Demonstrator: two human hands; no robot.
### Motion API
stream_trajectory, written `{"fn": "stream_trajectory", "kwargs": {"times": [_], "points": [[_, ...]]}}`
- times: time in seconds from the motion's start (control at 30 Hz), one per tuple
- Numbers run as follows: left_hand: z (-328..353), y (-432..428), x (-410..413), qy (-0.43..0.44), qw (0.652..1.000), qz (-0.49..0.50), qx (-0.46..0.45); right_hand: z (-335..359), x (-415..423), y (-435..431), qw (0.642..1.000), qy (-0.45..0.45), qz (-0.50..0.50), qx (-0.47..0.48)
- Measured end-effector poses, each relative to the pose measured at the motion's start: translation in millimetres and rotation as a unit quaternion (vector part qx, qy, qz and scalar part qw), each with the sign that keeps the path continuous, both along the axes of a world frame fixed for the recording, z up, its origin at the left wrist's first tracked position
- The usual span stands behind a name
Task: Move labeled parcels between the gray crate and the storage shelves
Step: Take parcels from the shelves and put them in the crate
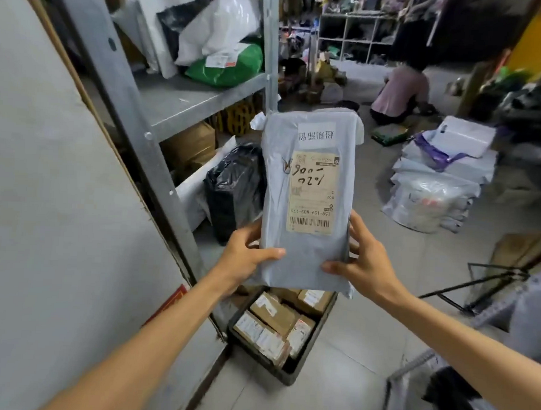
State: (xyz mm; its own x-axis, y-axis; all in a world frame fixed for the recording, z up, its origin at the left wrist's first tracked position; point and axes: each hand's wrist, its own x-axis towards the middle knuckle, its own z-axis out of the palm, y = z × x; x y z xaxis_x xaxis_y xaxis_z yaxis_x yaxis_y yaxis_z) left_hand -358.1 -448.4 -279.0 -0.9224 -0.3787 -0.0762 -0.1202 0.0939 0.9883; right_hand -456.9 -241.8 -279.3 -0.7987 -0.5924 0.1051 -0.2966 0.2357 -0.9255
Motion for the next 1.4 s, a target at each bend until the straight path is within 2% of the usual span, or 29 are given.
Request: {"fn": "stream_trajectory", "kwargs": {"times": [0.17, 0.37, 0.53, 0.7, 0.87, 0.97, 1.13, 1.27, 1.4], "points": [[-33.5, -23.6, -54.3, -0.014, 0.997, -0.068, 0.019, -32.8, -14.3, -9.9, 0.997, -0.031, -0.074, 0.0], [-104.4, -29.1, -97.8, -0.087, 0.988, -0.111, 0.058, -91.5, -37.5, -5.8, 0.987, -0.084, -0.131, 0.04], [-186.9, -35.2, -138.1, -0.132, 0.983, -0.061, 0.116, -171.5, -91.6, -15.1, 0.981, -0.123, -0.116, 0.094], [-277.8, -29.9, -161.8, -0.185, 0.967, 0.054, 0.166, -271.0, -152.6, -33.9, 0.976, -0.152, -0.039, 0.153], [-362.8, -12.0, -187.4, -0.248, 0.923, 0.167, 0.243, -354.6, -221.1, -53.5, 0.956, -0.167, 0.078, 0.228], [-420.3, -2.9, -203.4, -0.261, 0.896, 0.217, 0.288, -408.9, -256.3, -63.2, 0.942, -0.174, 0.115, 0.262], [-523.1, 15.1, -212.9, -0.295, 0.826, 0.322, 0.355, -499.5, -284.0, -87.1, 0.904, -0.219, 0.194, 0.313], [-593.5, 27.1, -214.8, -0.319, 0.781, 0.359, 0.399, -568.5, -295.3, -112.4, 0.877, -0.225, 0.242, 0.348], [-639.3, 26.1, -213.3, -0.312, 0.762, 0.377, 0.424, -622.3, -300.4, -132.3, 0.854, -0.213, 0.257, 0.4]]}}
